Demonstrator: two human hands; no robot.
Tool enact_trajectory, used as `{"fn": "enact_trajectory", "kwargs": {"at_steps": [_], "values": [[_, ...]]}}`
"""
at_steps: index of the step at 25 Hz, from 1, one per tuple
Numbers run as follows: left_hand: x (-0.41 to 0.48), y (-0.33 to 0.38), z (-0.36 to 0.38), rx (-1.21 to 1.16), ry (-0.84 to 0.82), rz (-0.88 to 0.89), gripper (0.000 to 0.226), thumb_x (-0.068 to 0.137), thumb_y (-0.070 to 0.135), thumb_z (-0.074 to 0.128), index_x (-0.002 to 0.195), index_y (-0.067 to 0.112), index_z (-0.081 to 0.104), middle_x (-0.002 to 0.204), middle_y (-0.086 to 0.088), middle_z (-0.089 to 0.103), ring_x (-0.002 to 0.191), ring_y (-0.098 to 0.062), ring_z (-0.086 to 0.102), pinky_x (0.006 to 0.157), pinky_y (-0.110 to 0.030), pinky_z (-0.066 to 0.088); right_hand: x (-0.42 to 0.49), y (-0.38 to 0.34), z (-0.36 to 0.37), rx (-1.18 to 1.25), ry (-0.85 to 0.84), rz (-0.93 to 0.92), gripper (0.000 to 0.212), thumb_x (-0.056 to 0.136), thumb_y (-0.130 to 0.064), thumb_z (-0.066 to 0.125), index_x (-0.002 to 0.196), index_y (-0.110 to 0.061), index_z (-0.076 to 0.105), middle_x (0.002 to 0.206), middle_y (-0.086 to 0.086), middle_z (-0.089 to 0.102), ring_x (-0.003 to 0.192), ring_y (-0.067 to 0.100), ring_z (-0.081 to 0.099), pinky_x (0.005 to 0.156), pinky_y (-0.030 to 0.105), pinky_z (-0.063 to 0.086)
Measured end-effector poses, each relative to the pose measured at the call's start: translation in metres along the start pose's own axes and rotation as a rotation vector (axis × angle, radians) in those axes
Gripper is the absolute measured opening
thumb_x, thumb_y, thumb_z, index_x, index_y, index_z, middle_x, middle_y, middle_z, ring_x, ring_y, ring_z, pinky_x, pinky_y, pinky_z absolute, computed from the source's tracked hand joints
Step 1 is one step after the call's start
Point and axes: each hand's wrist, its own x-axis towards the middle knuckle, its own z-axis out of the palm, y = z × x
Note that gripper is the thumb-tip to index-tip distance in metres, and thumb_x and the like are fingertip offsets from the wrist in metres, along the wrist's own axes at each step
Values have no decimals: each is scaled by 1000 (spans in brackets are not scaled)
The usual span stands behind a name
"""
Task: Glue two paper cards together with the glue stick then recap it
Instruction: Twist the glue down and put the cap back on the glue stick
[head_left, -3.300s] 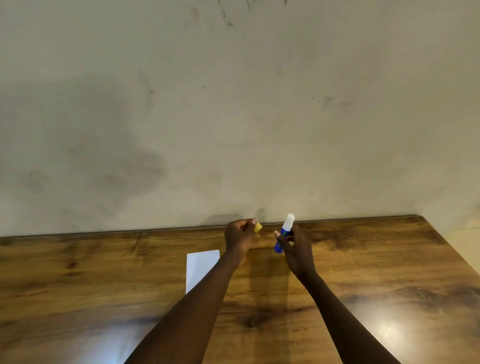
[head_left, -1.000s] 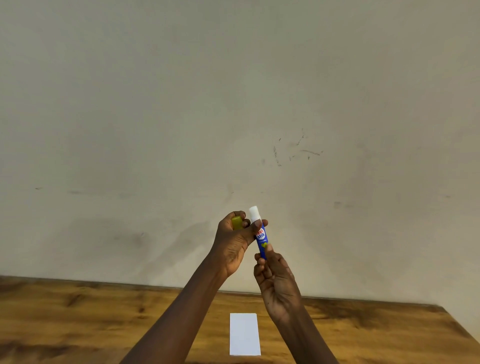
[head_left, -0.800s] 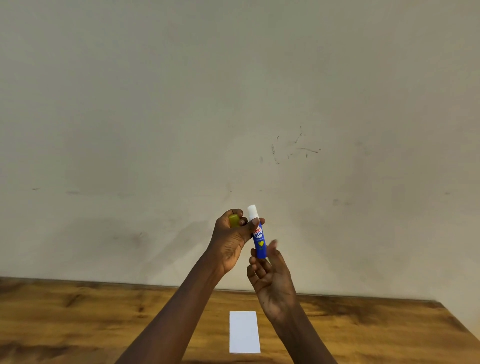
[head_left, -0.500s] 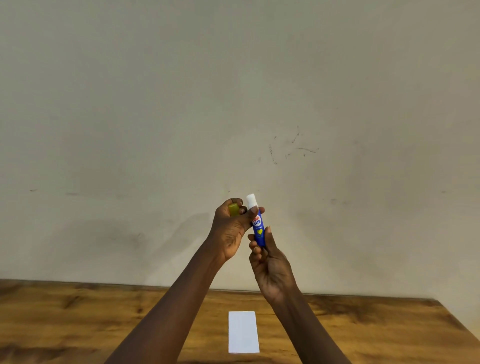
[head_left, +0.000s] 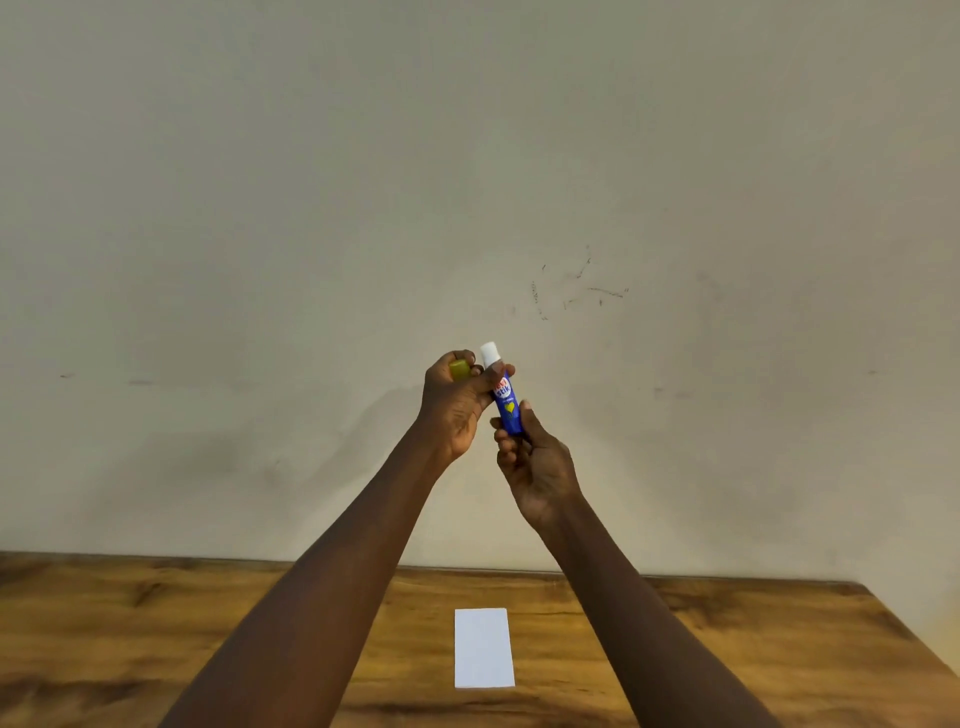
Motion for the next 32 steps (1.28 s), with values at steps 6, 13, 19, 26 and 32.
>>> {"fn": "enact_trajectory", "kwargs": {"at_steps": [6, 13, 19, 26, 32], "values": [[0, 2, 8, 92, 5, 18, 24, 83, -7, 55, 75, 11, 41, 100, -21, 52, 84, -31, 62, 88, -39, 48, -3, 15, 11, 95, 132, -262, 9, 79, -3, 63, 77, -10, 59, 85, 13, 61, 69, 19, 62, 56, 20, 57], [-2, 7, 6, 46, -48, 50, 24, 83, -6, 56, 75, 13, 42, 87, -14, 58, 75, -27, 66, 75, -30, 52, -10, 1, 9, 142, 8, -19, 32, 89, -32, 49, 89, -2, 59, 52, 6, 62, 39, 9, 57, 42, 14, 50], [-4, 7, 10, 74, -35, 45, 26, 84, -6, 55, 72, 13, 40, 86, -14, 57, 77, -28, 64, 86, -38, 50, -14, 12, 18, 145, 97, -227, 9, 79, -3, 62, 77, -10, 57, 82, 12, 60, 64, 18, 62, 51, 18, 55], [-2, 13, 5, 64, -36, 92, 24, 83, -5, 55, 74, 13, 41, 88, -13, 59, 73, -25, 67, 80, -33, 52, -14, 0, 15, 197, -39, 84, 40, 88, -39, 47, 90, -1, 58, 47, 4, 62, 33, 7, 52, 36, 12, 45], [-3, 11, 12, 93, 34, 77, 25, 84, -4, 56, 74, 13, 41, 100, -20, 54, 76, -29, 63, 83, -37, 49, -14, 10, 23, 248, 38, -121, 7, 81, -2, 59, 84, -8, 56, 82, 13, 62, 58, 15, 65, 57, 25, 58]]}}
